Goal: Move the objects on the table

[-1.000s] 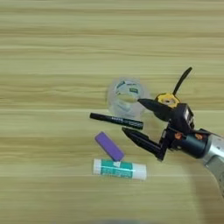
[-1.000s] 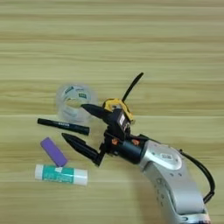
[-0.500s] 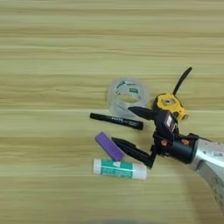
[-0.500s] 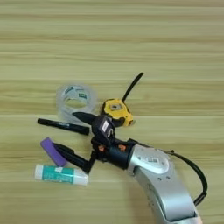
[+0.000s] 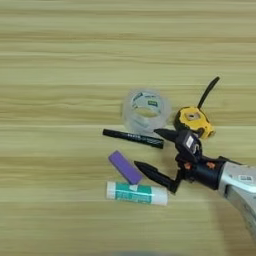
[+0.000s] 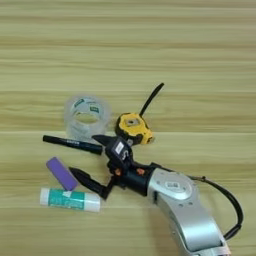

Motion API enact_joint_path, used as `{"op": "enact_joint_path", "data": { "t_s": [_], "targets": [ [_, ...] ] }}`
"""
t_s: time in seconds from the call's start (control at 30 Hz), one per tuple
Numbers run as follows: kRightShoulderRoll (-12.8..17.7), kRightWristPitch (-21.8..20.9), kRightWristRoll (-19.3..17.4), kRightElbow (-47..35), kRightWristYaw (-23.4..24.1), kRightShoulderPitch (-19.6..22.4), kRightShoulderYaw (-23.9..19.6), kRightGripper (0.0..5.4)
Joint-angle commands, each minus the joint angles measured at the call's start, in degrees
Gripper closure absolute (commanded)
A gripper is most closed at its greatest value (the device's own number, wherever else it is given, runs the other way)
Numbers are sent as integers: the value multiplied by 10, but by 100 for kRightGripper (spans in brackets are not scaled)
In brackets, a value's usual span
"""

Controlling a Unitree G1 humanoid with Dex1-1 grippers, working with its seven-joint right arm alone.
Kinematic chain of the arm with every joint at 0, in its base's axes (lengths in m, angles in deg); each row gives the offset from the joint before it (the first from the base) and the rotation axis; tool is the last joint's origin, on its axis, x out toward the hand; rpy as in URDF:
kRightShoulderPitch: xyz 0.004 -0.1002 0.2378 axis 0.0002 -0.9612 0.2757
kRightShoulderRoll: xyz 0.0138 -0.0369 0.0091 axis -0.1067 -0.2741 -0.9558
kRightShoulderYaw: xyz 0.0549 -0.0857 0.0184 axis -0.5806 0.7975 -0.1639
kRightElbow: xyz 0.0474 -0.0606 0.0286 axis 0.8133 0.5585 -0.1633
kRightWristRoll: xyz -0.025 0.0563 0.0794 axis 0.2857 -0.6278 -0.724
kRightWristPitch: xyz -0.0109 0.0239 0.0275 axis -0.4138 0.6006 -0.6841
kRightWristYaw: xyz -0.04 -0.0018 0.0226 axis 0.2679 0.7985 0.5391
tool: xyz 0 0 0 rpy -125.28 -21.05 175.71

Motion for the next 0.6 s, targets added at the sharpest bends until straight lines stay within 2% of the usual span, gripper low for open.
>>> {"op": "enact_joint_path", "data": {
  "t_s": [0.03, 0.3, 0.5, 0.6],
  "targets": [
    [17, -26, 5, 9, 16, 39, -30, 5],
    [10, -50, 38, 60, 37, 56, -30, 5],
    [10, -58, 43, 68, 33, 56, -26, 5],
    [10, -59, 45, 69, 31, 54, -24, 30]
  ]
}}
